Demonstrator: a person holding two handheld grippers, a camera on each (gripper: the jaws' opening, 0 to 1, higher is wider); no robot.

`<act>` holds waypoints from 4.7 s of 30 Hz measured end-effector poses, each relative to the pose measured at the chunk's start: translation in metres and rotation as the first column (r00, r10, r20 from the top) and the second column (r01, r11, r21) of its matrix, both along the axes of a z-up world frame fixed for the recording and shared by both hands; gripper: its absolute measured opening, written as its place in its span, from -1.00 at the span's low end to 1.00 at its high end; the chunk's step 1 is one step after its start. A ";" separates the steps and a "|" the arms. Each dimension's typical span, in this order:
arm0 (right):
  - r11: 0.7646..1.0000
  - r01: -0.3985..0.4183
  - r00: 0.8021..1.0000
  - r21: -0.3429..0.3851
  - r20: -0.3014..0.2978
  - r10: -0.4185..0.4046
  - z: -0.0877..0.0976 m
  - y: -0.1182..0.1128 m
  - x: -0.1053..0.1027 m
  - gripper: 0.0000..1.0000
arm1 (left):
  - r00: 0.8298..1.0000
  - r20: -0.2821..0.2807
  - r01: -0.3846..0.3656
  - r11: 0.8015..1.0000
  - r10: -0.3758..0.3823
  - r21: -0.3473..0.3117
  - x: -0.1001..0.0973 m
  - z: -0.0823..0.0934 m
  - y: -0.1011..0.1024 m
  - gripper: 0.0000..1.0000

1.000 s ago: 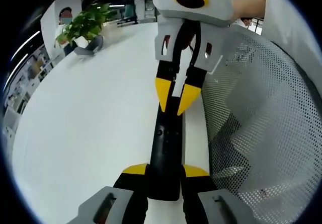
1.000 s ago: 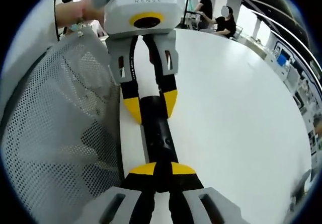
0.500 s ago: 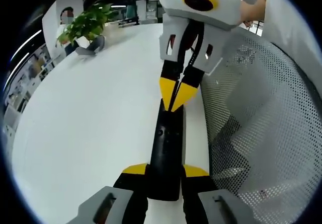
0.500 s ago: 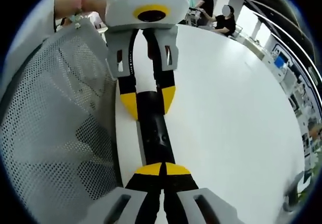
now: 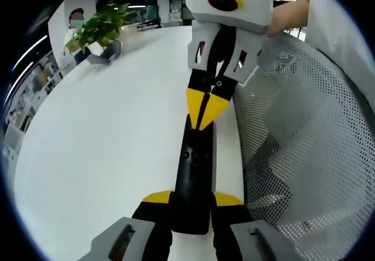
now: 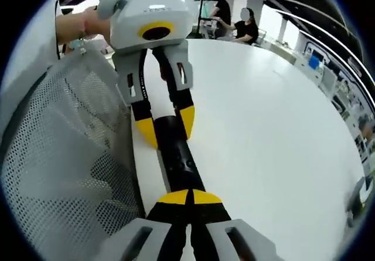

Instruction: Press the specified remote control buttons in sequence, fully releasing each button before pressing the next.

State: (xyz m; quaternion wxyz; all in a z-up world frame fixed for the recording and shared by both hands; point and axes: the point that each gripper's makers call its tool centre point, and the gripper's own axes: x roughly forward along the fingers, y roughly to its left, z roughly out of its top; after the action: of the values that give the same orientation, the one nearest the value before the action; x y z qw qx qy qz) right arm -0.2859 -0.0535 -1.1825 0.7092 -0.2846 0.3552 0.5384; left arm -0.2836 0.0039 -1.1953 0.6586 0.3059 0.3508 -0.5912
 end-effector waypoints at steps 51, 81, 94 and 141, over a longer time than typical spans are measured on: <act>0.998 -0.049 0.997 -0.027 -0.057 0.048 -0.002 0.022 0.004 -1.00 | 0.999 0.006 0.039 0.998 -0.038 -0.056 -0.001 0.001 0.000 -0.53; 0.995 -0.078 0.997 -0.068 -0.029 0.076 -0.004 0.036 -0.015 -1.00 | 0.999 0.005 0.042 0.998 -0.041 -0.037 -0.002 0.001 0.001 -0.53; 1.000 0.021 0.996 -0.023 -0.091 -0.023 0.003 0.029 0.000 -1.00 | 0.998 0.005 0.063 0.998 -0.063 -0.031 -0.002 0.001 0.001 -0.53; 0.998 0.010 0.984 -0.055 -0.175 -0.020 -0.003 0.033 0.011 -1.00 | 0.998 0.004 0.059 0.998 -0.059 -0.031 -0.001 0.000 0.000 -0.53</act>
State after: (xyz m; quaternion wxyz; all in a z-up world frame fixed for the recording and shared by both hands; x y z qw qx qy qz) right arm -0.2746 -0.0206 -1.1855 0.6713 -0.2523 0.4327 0.5464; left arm -0.2851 0.0041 -1.1954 0.6461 0.3070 0.3313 -0.6152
